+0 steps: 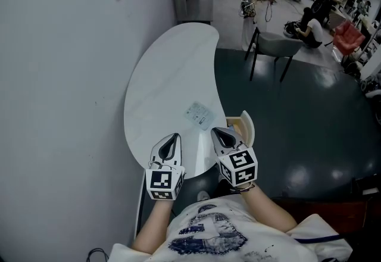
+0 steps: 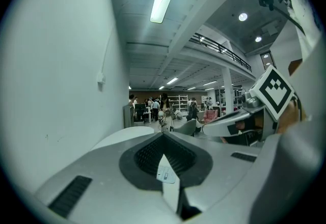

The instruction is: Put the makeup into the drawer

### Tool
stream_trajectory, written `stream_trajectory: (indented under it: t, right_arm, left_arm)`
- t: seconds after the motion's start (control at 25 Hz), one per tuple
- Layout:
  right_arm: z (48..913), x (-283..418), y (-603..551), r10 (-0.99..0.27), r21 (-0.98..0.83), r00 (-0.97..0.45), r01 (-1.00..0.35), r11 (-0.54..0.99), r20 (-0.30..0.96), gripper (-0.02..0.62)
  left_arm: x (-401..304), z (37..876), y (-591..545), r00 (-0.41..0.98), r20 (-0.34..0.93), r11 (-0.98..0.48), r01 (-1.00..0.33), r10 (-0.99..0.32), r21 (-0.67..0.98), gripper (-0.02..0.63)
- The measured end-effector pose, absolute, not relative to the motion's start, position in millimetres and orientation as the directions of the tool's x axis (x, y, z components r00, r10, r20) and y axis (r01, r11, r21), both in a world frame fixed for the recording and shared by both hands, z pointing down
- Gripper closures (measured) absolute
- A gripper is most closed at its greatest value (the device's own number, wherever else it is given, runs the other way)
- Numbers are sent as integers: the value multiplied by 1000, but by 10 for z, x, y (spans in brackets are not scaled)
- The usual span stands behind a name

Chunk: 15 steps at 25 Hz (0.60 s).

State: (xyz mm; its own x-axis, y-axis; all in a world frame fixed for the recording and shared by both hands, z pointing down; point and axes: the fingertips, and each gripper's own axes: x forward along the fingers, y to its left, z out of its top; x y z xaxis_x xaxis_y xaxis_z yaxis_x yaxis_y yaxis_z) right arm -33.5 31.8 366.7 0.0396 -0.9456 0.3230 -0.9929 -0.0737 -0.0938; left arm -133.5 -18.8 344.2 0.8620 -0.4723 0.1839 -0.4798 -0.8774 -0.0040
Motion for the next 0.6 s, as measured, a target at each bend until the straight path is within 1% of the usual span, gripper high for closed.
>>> stream_trajectory:
  t: [0.4,0.6]
  right_arm:
    - [3733,-318,303,-941,-102,36,-992,-74,337,574]
    - [3725,-326,267,-940,-105,27,-992,-67,340,574]
  left_arm:
    - [-1277,3507,-213,860,202,-880,-475,-469,-17,560]
    - [-1278,3534,-236,859,215,-879,-477,-464,10,560]
